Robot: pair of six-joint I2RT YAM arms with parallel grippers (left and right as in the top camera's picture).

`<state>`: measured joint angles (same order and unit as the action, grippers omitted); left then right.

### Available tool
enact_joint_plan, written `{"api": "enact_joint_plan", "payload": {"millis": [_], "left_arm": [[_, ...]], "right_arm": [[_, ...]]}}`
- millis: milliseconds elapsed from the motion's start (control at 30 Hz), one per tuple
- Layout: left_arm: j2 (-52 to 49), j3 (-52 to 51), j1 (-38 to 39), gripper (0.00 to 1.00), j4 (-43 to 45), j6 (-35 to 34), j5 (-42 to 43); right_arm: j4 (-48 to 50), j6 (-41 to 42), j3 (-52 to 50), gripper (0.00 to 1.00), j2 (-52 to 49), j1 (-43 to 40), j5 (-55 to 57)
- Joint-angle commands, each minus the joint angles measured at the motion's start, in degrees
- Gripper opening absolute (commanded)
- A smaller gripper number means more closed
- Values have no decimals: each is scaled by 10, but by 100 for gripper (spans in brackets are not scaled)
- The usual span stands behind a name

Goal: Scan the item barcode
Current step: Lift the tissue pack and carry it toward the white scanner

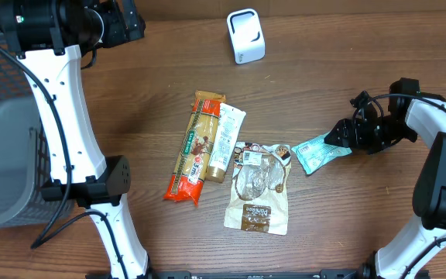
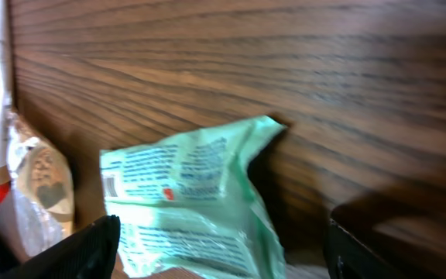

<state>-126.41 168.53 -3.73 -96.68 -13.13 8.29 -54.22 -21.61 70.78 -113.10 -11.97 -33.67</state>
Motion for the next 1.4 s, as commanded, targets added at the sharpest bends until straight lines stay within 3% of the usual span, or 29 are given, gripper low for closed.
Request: {"api": "enact_joint_plan", "payload": {"millis": [0, 133, 267, 400, 467, 733, 1000, 1367], "left_arm": [[9, 3, 5, 99, -1, 1, -4], [9, 3, 5, 100, -1, 1, -4], [9, 3, 5, 100, -1, 1, -4], [9, 3, 5, 100, -1, 1, -4], [9, 3, 5, 100, -1, 1, -4], [9, 3, 5, 100, -1, 1, -4], [9, 3, 5, 100, -1, 1, -4], [9, 3, 5, 100, -1, 1, -4]], "right_arm": [[6, -29, 5, 83, -36, 5, -25], [6, -29, -7, 75, -57, 23, -25], [26, -4, -30, 52, -63, 44, -25], [43, 35, -40, 17, -63, 49, -25], [42, 41, -40, 10, -63, 49, -30], [-7, 33, -5, 4, -60, 23, -161], [-141, 32, 157, 4, 38, 16, -173], [-125, 32, 201, 4, 190, 80, -167]]}}
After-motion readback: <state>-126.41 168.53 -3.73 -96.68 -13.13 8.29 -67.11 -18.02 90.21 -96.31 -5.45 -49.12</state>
